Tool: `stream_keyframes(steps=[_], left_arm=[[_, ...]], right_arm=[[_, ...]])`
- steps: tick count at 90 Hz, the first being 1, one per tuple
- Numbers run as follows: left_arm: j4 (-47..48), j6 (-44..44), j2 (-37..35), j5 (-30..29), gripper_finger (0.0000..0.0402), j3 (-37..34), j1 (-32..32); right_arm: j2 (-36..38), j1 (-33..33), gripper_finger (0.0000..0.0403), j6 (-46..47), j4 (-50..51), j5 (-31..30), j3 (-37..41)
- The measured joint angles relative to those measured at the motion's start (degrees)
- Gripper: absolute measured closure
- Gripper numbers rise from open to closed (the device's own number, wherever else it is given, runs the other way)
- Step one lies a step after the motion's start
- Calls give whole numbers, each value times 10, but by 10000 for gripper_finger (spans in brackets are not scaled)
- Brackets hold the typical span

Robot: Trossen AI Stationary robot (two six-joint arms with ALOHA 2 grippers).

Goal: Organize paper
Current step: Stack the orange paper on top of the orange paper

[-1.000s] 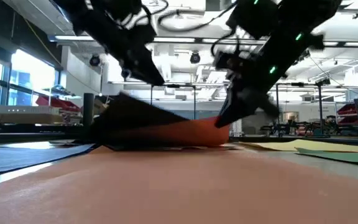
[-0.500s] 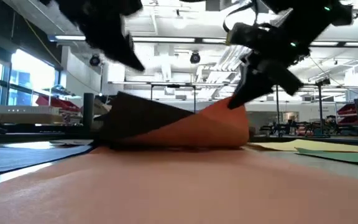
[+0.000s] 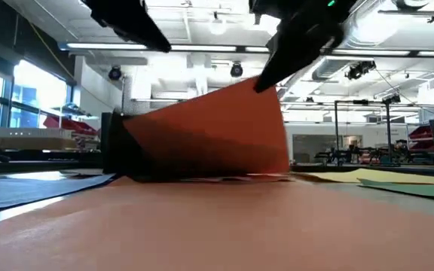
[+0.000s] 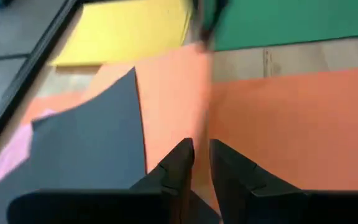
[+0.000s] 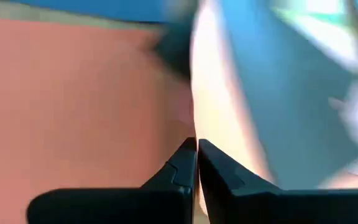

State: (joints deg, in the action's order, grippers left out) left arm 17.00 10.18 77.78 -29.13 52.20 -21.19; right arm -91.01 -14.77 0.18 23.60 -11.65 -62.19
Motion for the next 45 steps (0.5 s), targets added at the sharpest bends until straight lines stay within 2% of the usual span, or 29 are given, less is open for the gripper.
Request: stream_keyframes(steps=[31,45], left_arm=[[-9,82,69,3,360,-41,-2],[-16,98,81,8,360,-41,-3]], right_arm=[[-2,-174,403,-26,-90,30,20],[-14,-236,403,15,-106,16,20]])
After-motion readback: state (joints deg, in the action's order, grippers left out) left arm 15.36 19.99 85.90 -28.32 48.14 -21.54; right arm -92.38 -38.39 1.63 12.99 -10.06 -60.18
